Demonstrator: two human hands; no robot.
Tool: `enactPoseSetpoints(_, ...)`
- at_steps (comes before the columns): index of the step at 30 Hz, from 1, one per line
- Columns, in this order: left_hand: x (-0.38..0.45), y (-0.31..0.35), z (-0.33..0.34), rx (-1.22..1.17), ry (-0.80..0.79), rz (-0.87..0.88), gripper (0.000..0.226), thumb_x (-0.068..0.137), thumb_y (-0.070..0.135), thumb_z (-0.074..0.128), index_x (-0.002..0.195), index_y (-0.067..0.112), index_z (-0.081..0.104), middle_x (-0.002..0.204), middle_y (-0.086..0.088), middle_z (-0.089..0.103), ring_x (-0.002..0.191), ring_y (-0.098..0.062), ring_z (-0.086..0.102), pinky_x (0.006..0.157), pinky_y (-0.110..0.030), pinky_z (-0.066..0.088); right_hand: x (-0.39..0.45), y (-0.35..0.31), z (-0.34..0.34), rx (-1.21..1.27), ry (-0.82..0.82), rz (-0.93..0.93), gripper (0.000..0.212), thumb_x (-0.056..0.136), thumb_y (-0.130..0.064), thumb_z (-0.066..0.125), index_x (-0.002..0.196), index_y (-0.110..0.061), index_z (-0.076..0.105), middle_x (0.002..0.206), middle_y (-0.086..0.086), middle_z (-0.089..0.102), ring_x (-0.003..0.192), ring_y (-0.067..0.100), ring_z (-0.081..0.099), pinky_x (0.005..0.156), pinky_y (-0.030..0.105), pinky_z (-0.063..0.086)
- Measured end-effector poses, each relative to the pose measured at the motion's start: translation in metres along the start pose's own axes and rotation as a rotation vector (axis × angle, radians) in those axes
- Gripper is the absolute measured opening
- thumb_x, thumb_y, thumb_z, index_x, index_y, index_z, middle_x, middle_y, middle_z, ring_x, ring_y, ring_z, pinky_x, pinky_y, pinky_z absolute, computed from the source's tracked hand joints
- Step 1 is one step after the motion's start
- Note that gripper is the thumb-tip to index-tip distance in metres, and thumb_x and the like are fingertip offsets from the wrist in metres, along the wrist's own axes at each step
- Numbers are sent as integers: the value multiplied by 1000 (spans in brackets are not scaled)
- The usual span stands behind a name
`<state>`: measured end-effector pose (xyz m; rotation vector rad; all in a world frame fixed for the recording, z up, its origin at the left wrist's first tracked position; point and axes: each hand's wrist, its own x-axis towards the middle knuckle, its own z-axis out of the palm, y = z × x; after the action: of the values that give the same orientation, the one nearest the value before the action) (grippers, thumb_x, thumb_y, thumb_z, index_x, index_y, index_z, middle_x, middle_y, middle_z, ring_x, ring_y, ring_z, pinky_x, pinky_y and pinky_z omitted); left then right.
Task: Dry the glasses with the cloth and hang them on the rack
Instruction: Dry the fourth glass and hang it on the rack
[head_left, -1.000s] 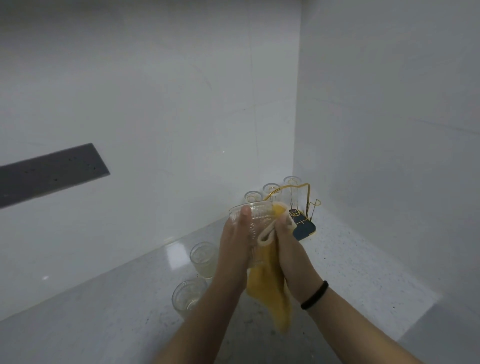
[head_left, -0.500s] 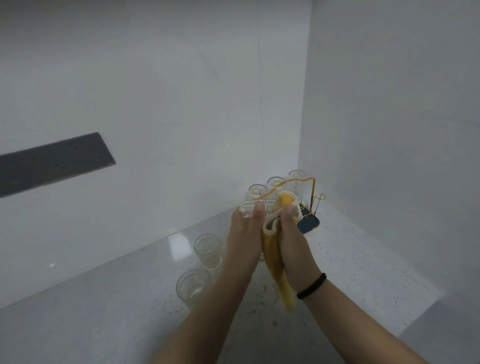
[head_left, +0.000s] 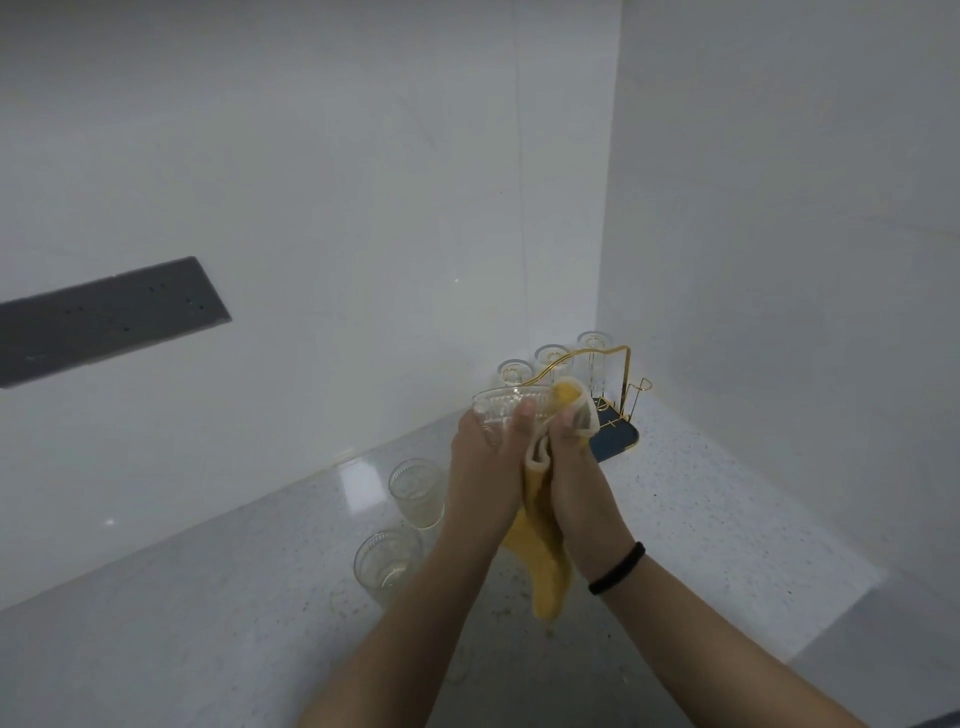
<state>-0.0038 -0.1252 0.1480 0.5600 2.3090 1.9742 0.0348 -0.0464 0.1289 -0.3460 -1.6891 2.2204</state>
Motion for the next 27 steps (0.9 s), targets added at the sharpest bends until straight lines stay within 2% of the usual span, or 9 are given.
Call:
enactPoseSetpoints(1,-2,1,0,-52,-38,-27,52,79,69,56,81,18,66,74,-8,69,67,-16,65,62,-28,55,1,1,-1,-14,7,-7,68,72,-69,28,114,-25,56,93,-5,70,82,5,68,63,15,53)
enactPoseSetpoints(4,-4,-1,-1,-185,-40,-190,72,61,72,71,103,14,62,94,-6,70,88,-20,69,74,-35,58,11,-8,-7,51,9,84,59,80,-68,29,93,-24,67,80,-1,72,76,12,69,62,24,55)
enactPoseSetpoints(7,-7,1,3,-298,-102,-120,54,65,63,67,99,21,70,93,-6,74,86,-23,73,71,-39,60,23,-16,-14,268,3,236,50,95,-52,30,94,-15,63,73,4,72,69,19,69,58,31,55)
enactPoseSetpoints(10,-1,0,1,-281,-25,-102,65,77,64,64,108,7,59,91,-11,69,81,-23,69,72,-38,59,16,-11,-14,273,-48,173,57,89,-60,27,86,-24,70,80,3,74,74,19,71,58,31,56)
enactPoseSetpoints(12,0,-1,1,-160,62,-117,67,75,70,51,99,8,54,78,-1,59,69,-14,60,65,-33,53,8,-9,-12,143,-28,109,61,81,-69,25,82,-29,71,87,7,73,82,23,70,68,37,58)
enactPoseSetpoints(16,-5,3,6,-32,-33,-24,67,78,68,46,79,2,58,63,-4,57,57,-14,54,55,-21,45,3,-6,-1,-43,24,-40,69,77,-71,25,110,-20,59,96,8,69,89,16,68,84,36,55)
enactPoseSetpoints(18,-6,3,4,-135,-37,-44,60,73,68,60,78,9,65,66,2,68,61,-11,65,56,-19,51,7,-8,-3,5,-2,-9,62,82,-69,26,98,-23,64,92,12,69,88,20,68,80,37,56)
enactPoseSetpoints(23,-6,1,4,-240,-77,-73,63,69,66,61,101,12,66,99,-19,70,93,-35,70,82,-51,58,23,-27,-15,416,-16,249,51,95,-51,29,85,-12,62,63,5,70,60,19,69,52,30,55)
enactPoseSetpoints(27,3,2,-1,-111,-23,-46,73,78,78,46,98,10,63,88,-13,69,80,-20,68,75,-38,57,8,-18,-2,219,52,169,55,90,-62,27,99,-22,64,84,3,72,82,18,70,71,33,56)
